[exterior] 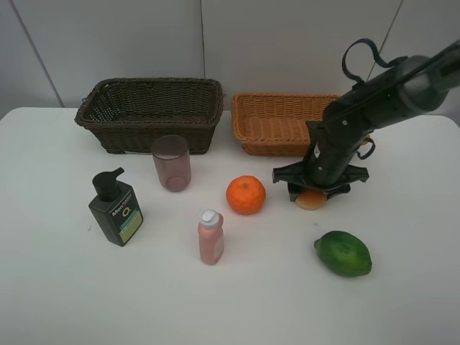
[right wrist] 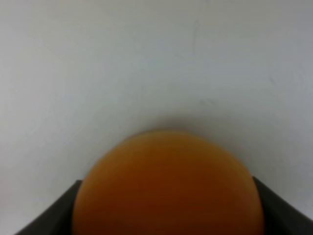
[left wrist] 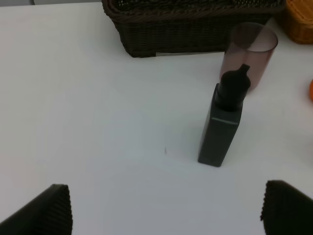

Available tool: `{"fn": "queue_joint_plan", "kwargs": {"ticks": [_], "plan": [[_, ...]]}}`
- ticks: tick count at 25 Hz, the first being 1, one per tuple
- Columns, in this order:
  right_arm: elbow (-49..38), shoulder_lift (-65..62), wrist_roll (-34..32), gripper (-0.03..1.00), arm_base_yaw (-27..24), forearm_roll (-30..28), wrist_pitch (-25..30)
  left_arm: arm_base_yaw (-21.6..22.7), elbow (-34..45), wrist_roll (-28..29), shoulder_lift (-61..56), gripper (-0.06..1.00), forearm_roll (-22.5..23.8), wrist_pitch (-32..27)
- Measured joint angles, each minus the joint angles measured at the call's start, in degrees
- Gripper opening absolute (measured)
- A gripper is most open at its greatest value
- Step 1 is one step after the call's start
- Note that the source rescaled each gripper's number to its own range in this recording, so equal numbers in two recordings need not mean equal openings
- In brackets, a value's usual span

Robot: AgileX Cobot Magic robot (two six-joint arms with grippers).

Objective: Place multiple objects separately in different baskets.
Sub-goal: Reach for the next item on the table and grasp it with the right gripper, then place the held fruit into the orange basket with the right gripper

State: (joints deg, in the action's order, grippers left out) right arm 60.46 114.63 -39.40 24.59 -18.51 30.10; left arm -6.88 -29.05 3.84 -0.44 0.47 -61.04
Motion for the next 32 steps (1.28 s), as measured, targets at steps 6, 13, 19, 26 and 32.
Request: {"fn": "queue_joint_plan", "kwargs": {"ticks": [6, 13, 19, 26, 32], "plan": [[0.0, 0.0, 0.0, 0.0, 0.0, 0.0, 0.01, 0.0, 0.0, 0.0, 0.0, 1.0, 0.0, 0.0], [0.0, 0.0, 0.0, 0.0, 0.0, 0.0, 0.12, 0.0, 0.0, 0.0, 0.0, 1.0, 0.0, 0.0], [2.51, -3.63, 4.34, 0.0, 0.0, 1.14, 9.7, 0.0, 0.0, 0.0, 0.0, 1.0, 0.0, 0.0], [13.42, -8.06, 14.32, 0.0, 0.0, 5.89, 30.12, 0.0, 0.0, 0.0, 0.0, 1.0, 0.0, 0.0], [22.6, -8.06, 17.94, 0.0, 0.0, 7.81, 38.2, 0.0, 0.0, 0.0, 0.0, 1.0, 0.0, 0.0]]}}
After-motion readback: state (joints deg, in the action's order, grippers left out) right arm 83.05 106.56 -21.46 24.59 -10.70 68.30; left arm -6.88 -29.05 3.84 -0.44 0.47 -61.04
